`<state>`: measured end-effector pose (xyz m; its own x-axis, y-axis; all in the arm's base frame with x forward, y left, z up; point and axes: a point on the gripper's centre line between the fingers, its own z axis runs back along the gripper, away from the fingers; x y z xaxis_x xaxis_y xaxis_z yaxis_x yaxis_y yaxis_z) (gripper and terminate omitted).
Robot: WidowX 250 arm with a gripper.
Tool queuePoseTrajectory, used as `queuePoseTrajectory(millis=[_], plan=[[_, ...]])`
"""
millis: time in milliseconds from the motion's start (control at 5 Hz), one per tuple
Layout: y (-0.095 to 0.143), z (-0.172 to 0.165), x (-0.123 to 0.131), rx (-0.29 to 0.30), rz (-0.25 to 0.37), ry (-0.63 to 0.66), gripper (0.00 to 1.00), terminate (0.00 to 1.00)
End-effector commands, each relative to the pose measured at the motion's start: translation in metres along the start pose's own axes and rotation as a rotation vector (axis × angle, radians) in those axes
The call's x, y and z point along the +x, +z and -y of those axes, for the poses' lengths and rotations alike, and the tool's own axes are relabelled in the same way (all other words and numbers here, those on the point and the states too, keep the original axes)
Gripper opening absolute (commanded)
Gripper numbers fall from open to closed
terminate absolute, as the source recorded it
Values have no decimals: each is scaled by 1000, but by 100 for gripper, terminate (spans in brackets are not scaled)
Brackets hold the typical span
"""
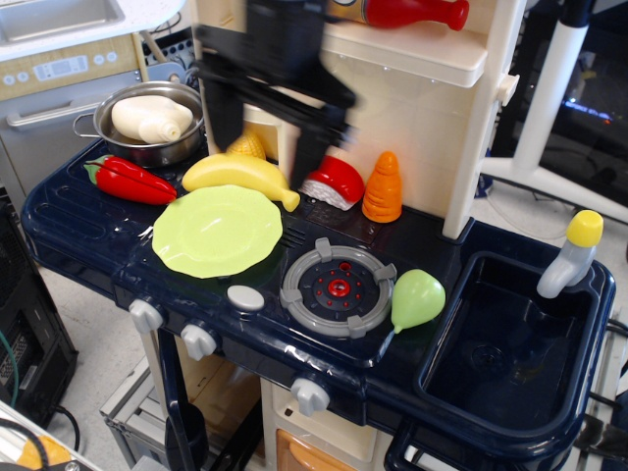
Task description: Put pear on plate
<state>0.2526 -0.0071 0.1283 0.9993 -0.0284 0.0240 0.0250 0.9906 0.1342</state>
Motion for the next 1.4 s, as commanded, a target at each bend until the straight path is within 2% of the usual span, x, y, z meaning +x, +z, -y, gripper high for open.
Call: queuePoseTrajectory(millis=[0, 400, 600, 800, 1200], plan=[[13, 61, 17, 13, 96, 4, 100, 0], [-13, 81, 31, -1, 156, -9, 100, 0], [-32, 91, 30, -49, 173, 10, 100, 0], [-49, 103, 26, -65, 182, 54, 100, 0], [-82, 99, 31, -94, 235, 87, 100, 0]])
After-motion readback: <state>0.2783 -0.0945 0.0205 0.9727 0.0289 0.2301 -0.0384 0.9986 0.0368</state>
